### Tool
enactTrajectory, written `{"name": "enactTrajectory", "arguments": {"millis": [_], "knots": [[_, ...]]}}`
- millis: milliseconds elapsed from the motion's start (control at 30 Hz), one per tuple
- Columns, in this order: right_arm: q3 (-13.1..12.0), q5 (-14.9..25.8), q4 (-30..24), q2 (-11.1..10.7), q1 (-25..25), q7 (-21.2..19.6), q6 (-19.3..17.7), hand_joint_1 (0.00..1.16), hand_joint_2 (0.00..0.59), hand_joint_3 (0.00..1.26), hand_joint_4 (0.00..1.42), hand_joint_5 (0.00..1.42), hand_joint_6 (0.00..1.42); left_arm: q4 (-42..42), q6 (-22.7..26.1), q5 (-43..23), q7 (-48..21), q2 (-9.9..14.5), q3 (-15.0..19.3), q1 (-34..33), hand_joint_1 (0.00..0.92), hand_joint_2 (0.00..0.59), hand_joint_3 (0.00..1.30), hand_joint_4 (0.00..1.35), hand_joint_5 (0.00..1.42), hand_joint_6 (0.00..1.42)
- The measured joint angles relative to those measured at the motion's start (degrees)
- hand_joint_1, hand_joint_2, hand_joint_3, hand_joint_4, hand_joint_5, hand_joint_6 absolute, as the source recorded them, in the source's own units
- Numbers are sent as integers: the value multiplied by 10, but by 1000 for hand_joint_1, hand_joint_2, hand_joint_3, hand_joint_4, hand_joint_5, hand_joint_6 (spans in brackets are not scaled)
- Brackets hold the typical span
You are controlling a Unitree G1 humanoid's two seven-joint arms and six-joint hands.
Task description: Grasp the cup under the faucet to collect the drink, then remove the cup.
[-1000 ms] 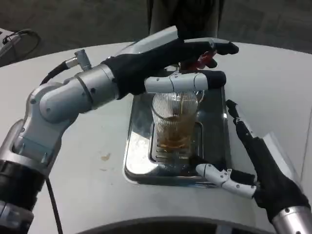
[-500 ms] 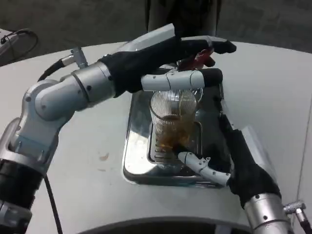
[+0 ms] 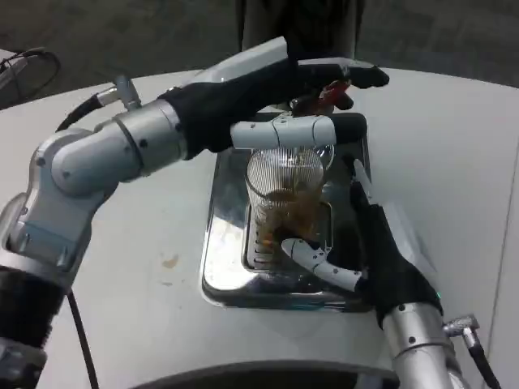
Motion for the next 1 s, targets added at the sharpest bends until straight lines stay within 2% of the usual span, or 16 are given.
{"name": "enactTrajectory", "arguments": {"millis": [367, 700, 1000], "knots": [[-4, 36, 36, -11, -24, 1, -13, 656, 218, 0, 0, 31, 0, 0, 0, -4, -3, 7, 3, 1, 0, 34, 208, 134, 226, 144], [-7, 69, 78, -21, -68, 15, -52, 655, 217, 0, 0, 25, 0, 0, 0, -4, -3, 7, 3, 1, 0, 36, 210, 142, 230, 144], [-2, 74, 90, -24, -77, 16, -60, 658, 213, 0, 0, 16, 0, -1, 1, -4, -4, 8, 3, 1, 0, 41, 210, 147, 231, 144]]}}
